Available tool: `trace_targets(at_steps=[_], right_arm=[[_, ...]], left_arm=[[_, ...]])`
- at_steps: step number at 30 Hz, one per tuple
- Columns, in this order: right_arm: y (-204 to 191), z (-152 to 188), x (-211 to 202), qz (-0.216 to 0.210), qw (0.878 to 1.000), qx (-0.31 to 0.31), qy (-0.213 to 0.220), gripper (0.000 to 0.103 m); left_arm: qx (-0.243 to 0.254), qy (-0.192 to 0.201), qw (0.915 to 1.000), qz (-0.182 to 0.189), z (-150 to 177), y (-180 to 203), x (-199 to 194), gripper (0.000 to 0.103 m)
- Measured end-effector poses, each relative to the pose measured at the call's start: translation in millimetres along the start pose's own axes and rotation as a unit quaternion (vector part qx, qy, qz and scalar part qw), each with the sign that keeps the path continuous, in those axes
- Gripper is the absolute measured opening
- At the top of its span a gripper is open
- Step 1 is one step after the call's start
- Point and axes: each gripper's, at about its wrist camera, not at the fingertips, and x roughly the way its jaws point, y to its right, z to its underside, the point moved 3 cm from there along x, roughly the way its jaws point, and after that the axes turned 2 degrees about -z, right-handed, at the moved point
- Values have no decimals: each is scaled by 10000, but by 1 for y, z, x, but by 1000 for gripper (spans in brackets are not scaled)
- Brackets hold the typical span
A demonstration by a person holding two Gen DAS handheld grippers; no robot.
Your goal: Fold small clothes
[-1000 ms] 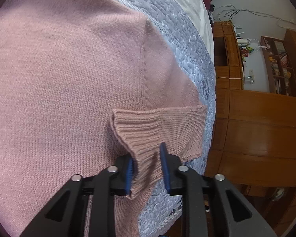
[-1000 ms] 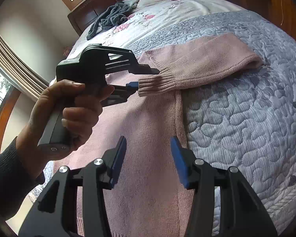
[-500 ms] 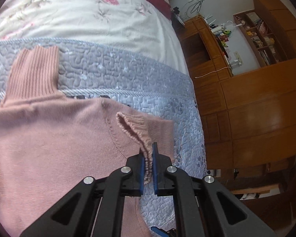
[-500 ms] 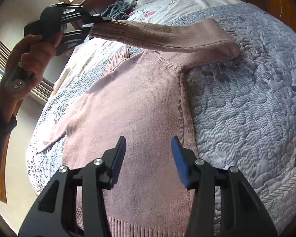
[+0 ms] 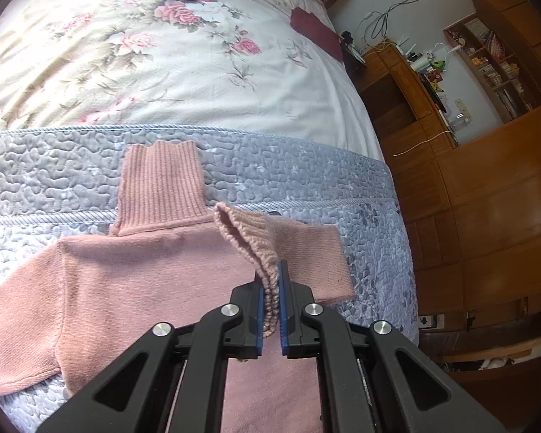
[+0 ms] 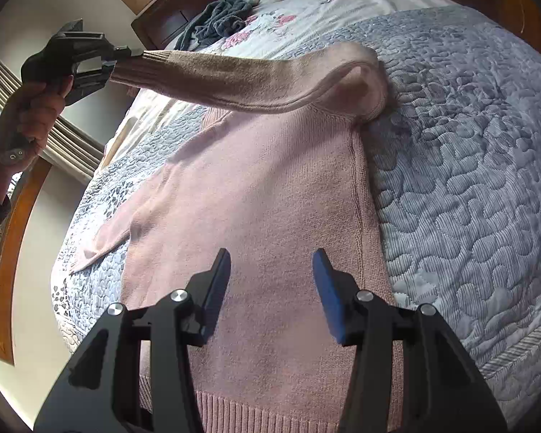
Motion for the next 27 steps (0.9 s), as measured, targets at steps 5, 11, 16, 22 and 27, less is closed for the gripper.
trace_targets(at_steps=[5,11,16,22,27], right_arm=[[-3,1,4,-6,10000,-15,-36,48],[-7,3,7,1,10000,-57,-81,48],[-4,5,12,18,9999,-43,-134,48],[-6,8,20,54,9997,-67,-208,48],[-9,9,26,74,9996,-84,-259,48]], left_arm=[[-69,7,9997,-228,2,-27,-5,6],[-259,-74,9988,-421,10,-66,0,6],[-639,-202,9961,-568,20,-114,10,6],[-1127,-401,9906,-662,32,-176,21,6],[-1432,-687,9845,-747,46,-224,50,6]])
